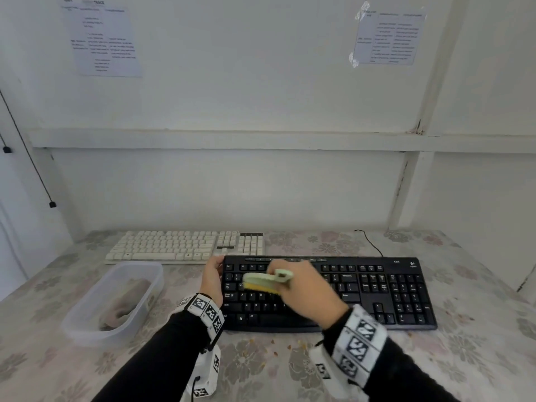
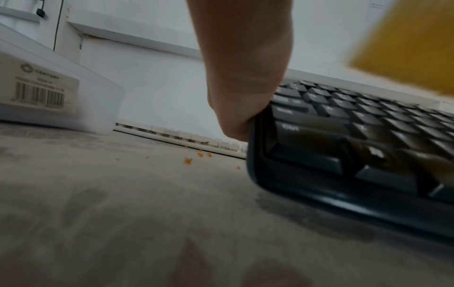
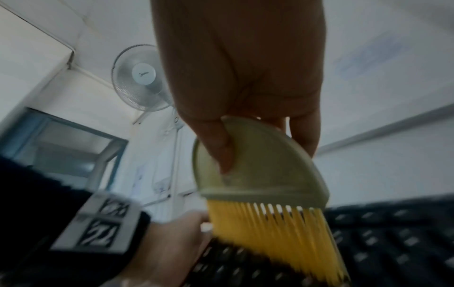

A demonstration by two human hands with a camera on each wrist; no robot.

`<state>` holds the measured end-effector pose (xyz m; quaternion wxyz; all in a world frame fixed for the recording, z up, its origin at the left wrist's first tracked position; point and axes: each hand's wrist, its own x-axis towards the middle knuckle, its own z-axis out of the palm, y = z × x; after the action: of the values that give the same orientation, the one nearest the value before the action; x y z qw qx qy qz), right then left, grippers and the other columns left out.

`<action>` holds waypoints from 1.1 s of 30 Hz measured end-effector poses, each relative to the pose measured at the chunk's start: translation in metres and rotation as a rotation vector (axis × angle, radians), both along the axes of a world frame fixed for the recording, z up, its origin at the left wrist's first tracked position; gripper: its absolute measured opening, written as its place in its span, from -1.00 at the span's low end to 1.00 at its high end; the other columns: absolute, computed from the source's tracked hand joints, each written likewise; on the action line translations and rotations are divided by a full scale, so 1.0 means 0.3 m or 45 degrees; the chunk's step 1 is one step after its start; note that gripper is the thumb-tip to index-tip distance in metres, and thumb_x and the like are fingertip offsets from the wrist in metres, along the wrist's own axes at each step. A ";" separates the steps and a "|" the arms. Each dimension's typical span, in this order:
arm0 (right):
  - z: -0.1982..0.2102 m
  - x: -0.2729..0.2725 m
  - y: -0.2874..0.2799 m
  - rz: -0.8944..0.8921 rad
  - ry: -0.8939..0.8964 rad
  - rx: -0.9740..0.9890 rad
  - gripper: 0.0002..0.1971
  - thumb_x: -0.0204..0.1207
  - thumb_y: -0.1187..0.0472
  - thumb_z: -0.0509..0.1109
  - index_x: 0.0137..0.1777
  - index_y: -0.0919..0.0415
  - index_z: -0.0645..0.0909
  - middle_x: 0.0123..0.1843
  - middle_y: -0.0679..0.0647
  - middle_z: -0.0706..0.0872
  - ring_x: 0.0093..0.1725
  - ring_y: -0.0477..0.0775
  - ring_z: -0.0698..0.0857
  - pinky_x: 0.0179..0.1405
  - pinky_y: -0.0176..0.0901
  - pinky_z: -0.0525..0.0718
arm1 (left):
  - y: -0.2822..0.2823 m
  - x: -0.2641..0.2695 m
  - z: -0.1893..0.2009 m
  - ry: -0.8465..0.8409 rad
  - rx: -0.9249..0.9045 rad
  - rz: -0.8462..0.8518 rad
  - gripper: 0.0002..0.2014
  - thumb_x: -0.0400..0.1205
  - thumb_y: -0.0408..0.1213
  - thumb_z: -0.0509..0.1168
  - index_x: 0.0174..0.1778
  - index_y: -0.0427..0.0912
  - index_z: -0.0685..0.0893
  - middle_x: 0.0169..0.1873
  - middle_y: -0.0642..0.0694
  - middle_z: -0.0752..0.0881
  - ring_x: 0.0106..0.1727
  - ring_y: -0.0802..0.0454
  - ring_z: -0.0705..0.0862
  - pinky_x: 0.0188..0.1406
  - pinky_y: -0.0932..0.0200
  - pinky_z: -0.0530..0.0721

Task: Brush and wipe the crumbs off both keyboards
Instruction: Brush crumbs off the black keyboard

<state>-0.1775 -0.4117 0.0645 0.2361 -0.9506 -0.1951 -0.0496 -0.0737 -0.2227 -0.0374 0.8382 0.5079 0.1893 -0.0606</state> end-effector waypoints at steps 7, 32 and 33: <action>-0.066 -0.015 0.153 0.174 0.141 -0.065 -0.88 0.55 0.29 0.19 0.05 0.14 0.38 -0.14 0.22 0.62 -0.25 0.13 0.49 -0.47 -0.20 0.38 | -0.004 -0.007 0.010 0.011 -0.007 0.012 -0.62 0.51 -0.05 0.19 0.00 -0.29 0.70 -0.11 -0.32 0.69 -0.16 -0.23 0.67 -0.11 -0.01 0.62; 0.044 -0.043 0.069 0.115 0.087 -0.270 -0.83 0.59 0.12 0.18 0.05 0.17 0.52 -0.30 0.03 0.46 -0.23 0.13 0.46 -0.33 -0.16 0.37 | -0.004 -0.001 -0.002 -0.011 -0.101 -0.048 -0.67 0.62 -0.07 0.12 -0.19 -0.22 0.68 -0.30 -0.21 0.67 -0.37 -0.16 0.68 -0.33 0.09 0.66; 0.039 -0.040 0.074 0.149 0.085 -0.227 -0.87 0.58 0.15 0.20 0.04 0.14 0.52 -0.28 0.03 0.49 -0.23 0.13 0.48 -0.37 -0.15 0.37 | -0.005 -0.002 -0.001 -0.017 -0.107 -0.037 -0.68 0.62 -0.08 0.13 -0.17 -0.22 0.68 -0.29 -0.21 0.67 -0.36 -0.16 0.68 -0.31 0.09 0.66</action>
<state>-0.1894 -0.3895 0.0762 0.1594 -0.9560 -0.2461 0.0135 -0.0742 -0.2241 -0.0378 0.8589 0.4755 0.1736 -0.0774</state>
